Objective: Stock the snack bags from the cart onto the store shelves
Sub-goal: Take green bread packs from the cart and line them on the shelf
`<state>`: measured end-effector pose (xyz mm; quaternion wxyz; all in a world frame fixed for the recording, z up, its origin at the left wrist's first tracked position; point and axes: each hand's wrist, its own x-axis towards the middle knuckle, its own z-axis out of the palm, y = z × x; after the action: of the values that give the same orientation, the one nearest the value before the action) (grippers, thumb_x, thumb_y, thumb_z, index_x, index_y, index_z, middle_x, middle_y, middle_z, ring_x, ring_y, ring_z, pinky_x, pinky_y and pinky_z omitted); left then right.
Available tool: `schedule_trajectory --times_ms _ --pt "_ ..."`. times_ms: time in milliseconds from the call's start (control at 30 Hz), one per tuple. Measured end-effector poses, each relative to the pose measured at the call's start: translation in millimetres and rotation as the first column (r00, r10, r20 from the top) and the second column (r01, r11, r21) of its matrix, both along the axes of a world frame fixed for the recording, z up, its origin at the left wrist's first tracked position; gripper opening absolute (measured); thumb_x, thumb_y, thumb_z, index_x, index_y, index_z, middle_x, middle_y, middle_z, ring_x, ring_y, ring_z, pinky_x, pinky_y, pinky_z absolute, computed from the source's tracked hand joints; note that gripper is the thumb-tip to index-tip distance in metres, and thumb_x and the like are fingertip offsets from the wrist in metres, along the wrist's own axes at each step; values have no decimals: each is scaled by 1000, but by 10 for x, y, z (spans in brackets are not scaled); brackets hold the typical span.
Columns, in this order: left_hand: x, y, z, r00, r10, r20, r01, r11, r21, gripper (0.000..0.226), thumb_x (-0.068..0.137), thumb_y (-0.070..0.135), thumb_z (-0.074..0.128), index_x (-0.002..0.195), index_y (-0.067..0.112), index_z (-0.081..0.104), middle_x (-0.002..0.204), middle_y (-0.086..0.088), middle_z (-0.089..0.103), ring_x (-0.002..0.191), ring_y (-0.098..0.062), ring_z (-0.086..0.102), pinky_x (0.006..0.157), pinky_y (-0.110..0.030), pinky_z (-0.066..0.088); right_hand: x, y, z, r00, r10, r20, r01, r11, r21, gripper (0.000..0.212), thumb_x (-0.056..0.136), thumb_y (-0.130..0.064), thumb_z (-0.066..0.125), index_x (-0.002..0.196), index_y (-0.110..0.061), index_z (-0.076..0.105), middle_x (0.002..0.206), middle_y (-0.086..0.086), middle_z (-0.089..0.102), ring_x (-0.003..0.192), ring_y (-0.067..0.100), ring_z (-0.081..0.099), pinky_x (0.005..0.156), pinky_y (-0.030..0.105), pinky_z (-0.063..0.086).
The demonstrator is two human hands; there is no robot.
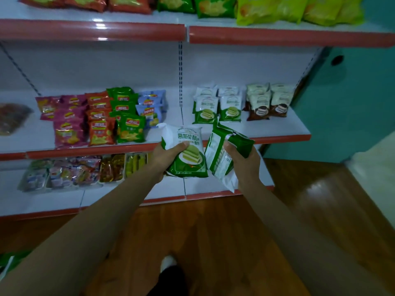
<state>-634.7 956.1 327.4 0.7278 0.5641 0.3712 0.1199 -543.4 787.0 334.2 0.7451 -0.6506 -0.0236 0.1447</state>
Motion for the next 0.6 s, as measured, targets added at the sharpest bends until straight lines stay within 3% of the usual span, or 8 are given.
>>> schedule_trajectory --times_ms 200,300,433,600 --pt "557 125 -230 998 -9 -57 6 999 -42 42 78 26 75 114 13 60 104 -12 69 86 -27 69 72 -37 57 577 5 -95 996 -61 -62 63 998 22 28 82 -8 71 107 -13 61 93 -3 66 83 9 64 57 16 53" --pt "918 254 -389 997 25 -79 -31 997 -69 52 76 29 77 120 10 58 110 -15 69 91 -30 69 79 -43 57 954 73 -166 993 -88 -80 88 996 -1 28 82 -11 72 106 -16 60 91 -9 64 83 6 62 62 16 52" --pt "1417 386 -500 992 100 -79 -106 991 -77 52 78 23 75 123 5 56 112 -15 66 89 -29 66 74 -35 53 1470 181 -239 974 -157 -161 153 988 -39 34 81 -14 73 112 -12 60 100 0 65 86 12 62 75 28 52" --pt "1972 510 -557 986 123 -113 -123 992 6 45 78 24 75 112 4 54 105 -9 62 86 -22 60 75 -30 47 2001 316 -334 964 -177 -197 163 983 -82 41 80 -13 74 118 -9 60 110 6 65 97 22 63 85 38 53"
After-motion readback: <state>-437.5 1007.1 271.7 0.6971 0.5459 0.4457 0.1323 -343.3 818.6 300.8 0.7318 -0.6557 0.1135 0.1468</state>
